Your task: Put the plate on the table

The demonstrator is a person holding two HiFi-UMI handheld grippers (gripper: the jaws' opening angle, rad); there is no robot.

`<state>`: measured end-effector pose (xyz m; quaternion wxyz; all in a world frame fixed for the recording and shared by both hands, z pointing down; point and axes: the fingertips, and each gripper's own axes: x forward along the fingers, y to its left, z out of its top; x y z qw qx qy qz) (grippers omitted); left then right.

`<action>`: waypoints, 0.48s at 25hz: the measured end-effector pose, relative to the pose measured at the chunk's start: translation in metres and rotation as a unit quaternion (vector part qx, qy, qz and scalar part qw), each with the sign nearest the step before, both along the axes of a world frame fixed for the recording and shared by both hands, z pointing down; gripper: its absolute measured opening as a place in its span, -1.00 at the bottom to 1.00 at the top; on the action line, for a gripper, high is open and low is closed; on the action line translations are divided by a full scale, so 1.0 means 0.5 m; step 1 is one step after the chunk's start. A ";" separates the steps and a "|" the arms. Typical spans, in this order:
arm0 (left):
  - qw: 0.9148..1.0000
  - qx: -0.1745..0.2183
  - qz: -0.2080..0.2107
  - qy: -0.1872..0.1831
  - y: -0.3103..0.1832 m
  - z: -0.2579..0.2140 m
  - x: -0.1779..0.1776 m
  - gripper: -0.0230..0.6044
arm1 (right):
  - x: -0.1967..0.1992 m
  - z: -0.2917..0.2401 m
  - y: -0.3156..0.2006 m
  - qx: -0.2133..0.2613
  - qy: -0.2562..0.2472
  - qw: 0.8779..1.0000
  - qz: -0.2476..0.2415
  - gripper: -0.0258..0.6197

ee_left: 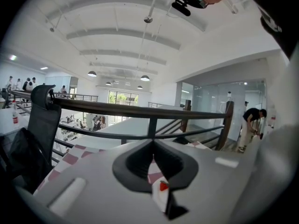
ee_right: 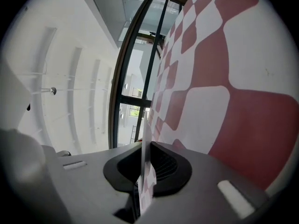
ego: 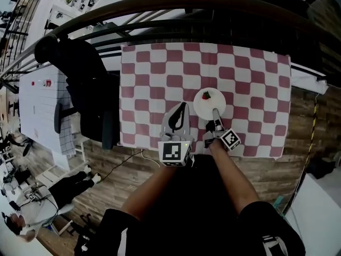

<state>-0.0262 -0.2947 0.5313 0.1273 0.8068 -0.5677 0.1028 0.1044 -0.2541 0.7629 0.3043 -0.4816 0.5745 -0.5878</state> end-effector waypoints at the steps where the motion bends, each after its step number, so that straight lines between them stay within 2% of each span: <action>1: 1.000 -0.003 0.001 0.001 -0.005 0.003 -0.001 -0.90 | 0.000 0.006 -0.007 -0.004 -0.001 1.000 -0.001 -0.86; 5: 1.000 -0.014 0.007 -0.002 -0.024 0.020 -0.001 -0.90 | -0.007 0.027 -0.026 -0.015 0.003 1.000 -0.013 -0.86; 9: 1.000 0.017 0.021 -0.005 -0.051 -0.008 0.005 -0.90 | -0.005 0.044 -0.030 -0.026 0.001 1.000 -0.011 -0.87; 12: 0.999 0.022 0.038 -0.005 -0.070 -0.014 -0.011 -0.90 | -0.007 0.056 -0.038 -0.047 0.007 0.999 -0.005 -0.86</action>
